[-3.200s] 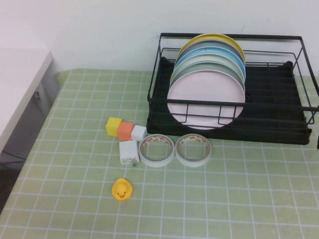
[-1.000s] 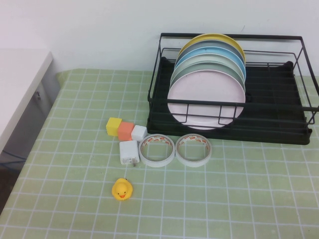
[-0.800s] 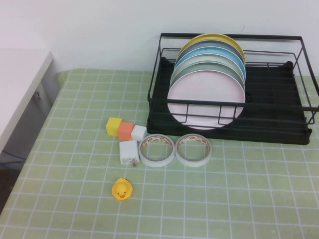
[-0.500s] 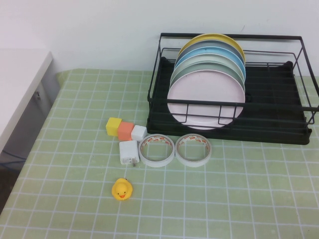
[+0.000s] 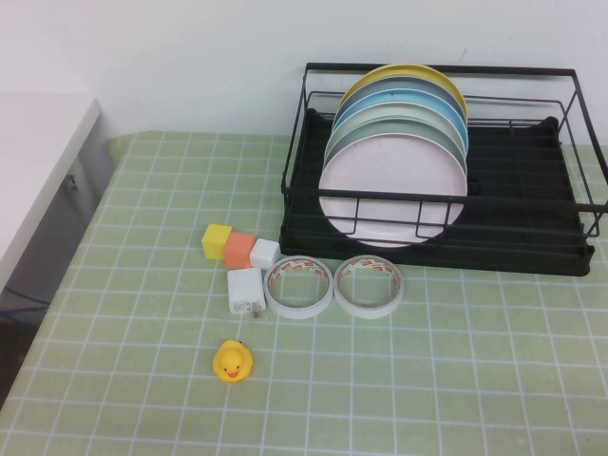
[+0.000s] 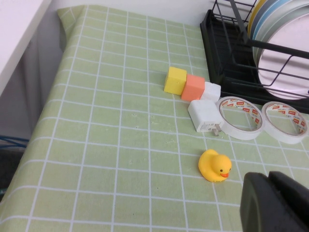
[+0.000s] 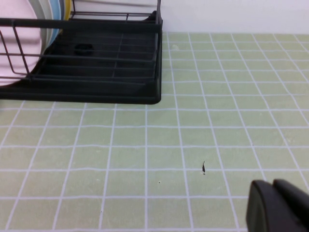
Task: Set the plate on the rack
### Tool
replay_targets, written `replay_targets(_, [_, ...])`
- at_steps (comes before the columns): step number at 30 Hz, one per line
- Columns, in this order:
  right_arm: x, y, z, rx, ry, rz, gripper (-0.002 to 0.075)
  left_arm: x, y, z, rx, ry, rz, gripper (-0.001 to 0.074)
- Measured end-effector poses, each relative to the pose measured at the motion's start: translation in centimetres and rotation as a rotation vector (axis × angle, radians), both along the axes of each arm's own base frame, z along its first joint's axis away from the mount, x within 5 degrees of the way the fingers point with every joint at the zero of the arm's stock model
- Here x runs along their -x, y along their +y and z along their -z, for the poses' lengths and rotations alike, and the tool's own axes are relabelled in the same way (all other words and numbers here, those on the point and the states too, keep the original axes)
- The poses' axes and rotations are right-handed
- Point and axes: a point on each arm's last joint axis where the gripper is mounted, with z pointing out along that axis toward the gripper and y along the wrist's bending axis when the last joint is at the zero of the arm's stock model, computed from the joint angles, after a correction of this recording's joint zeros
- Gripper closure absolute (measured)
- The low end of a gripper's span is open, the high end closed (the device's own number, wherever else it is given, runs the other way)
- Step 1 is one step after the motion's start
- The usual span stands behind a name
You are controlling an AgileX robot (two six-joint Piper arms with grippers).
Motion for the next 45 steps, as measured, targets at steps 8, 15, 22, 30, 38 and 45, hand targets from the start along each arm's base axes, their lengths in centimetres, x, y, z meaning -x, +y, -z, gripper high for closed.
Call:
replay_targets(8, [0.0, 0.0, 0.0, 0.0, 0.0, 0.0, 0.0728, 0.4, 0.1, 1.6, 0.016, -0.007, -0.007, 0.0737])
replay_targets(15, [0.0, 0.0, 0.0, 0.003, 0.0, 0.0, 0.0728, 0.7, 0.0, 5.9, 0.163, -0.092, -0.066, 0.0736])
replay_targets(22, [0.0, 0.0, 0.0, 0.003, 0.0, 0.0, 0.0728, 0.1, 0.2, 7.9, 0.167, -0.156, -0.14, 0.0736])
replay_targets(30, [0.0, 0.0, 0.0, 0.003, 0.0, 0.0, 0.0728, 0.2, 0.3, 8.4, 0.058, -0.12, -0.132, 0.0736])
replay_targets(38, [0.0, 0.0, 0.0, 0.004, 0.0, 0.0, 0.0728, 0.3, 0.2, 8.7, -0.046, -0.109, -0.091, 0.0736])
replay_targets(45, [0.0, 0.0, 0.0, 0.004, 0.0, 0.0, 0.0728, 0.3, 0.2, 8.7, -0.107, -0.122, -0.07, 0.0736])
